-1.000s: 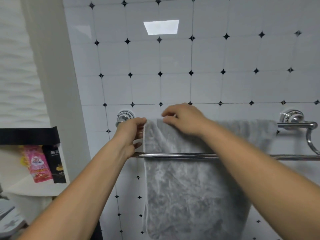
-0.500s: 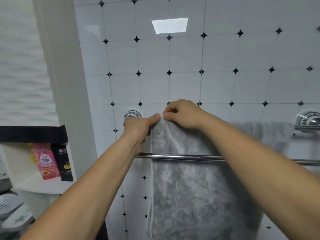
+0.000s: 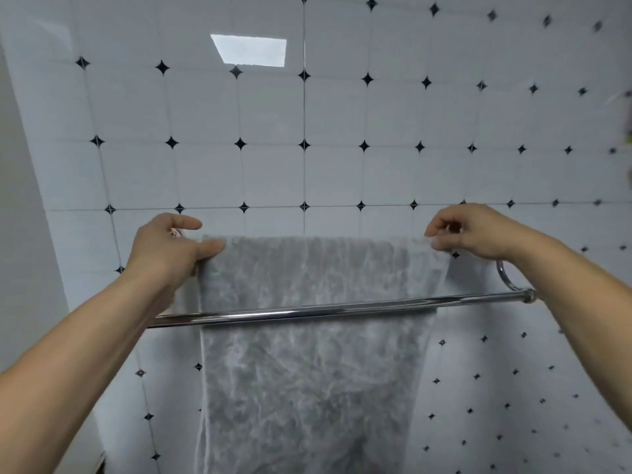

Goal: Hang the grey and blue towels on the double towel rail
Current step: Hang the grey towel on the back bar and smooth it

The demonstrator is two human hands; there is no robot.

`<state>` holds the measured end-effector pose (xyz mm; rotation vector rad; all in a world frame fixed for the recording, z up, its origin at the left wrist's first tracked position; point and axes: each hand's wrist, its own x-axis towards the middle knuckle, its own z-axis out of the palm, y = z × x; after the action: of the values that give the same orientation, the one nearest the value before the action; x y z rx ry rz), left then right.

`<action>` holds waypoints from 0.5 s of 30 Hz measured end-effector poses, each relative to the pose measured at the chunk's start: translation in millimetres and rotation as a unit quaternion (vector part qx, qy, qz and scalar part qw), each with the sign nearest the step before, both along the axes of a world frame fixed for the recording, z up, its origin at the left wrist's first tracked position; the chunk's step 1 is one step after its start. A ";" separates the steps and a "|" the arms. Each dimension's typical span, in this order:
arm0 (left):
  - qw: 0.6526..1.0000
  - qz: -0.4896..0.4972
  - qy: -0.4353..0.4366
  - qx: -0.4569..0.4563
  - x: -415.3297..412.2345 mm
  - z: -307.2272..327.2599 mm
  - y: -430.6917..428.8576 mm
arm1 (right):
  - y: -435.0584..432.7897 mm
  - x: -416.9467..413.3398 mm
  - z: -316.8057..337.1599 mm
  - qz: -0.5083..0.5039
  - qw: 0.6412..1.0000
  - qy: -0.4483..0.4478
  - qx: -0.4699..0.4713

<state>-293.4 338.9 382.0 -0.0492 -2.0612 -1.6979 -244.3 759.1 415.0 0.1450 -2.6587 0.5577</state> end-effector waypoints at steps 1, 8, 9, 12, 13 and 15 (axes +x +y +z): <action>1.000 -0.019 0.002 -0.022 1.4 -0.2 -0.3 | -0.3 -1.7 -0.7 -0.008 1.000 0.000 0.027; 0.997 -0.071 -0.004 -0.034 10.7 -10.7 -4.9 | 11.5 -4.1 18.1 -0.060 0.992 0.043 0.101; 0.996 -0.077 0.001 -0.047 11.9 -13.7 -4.2 | 9.2 -6.6 14.3 -0.067 0.992 0.038 0.100; 0.991 -0.098 0.024 -0.092 14.2 -19.3 -4.6 | 7.5 -7.7 -2.2 -0.119 0.989 0.055 0.073; 0.989 -0.100 0.026 -0.110 13.9 -19.2 -6.1 | 10.6 -3.3 -7.1 -0.153 0.982 0.099 0.047; 0.984 -0.084 0.025 -0.153 11.0 -15.7 -9.7 | 18.1 9.0 -17.9 -0.225 0.951 0.212 -0.016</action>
<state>-282.4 329.2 366.3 -0.3688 -2.3166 -1.4392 -235.3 777.2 397.1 -0.3134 -2.1603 0.3654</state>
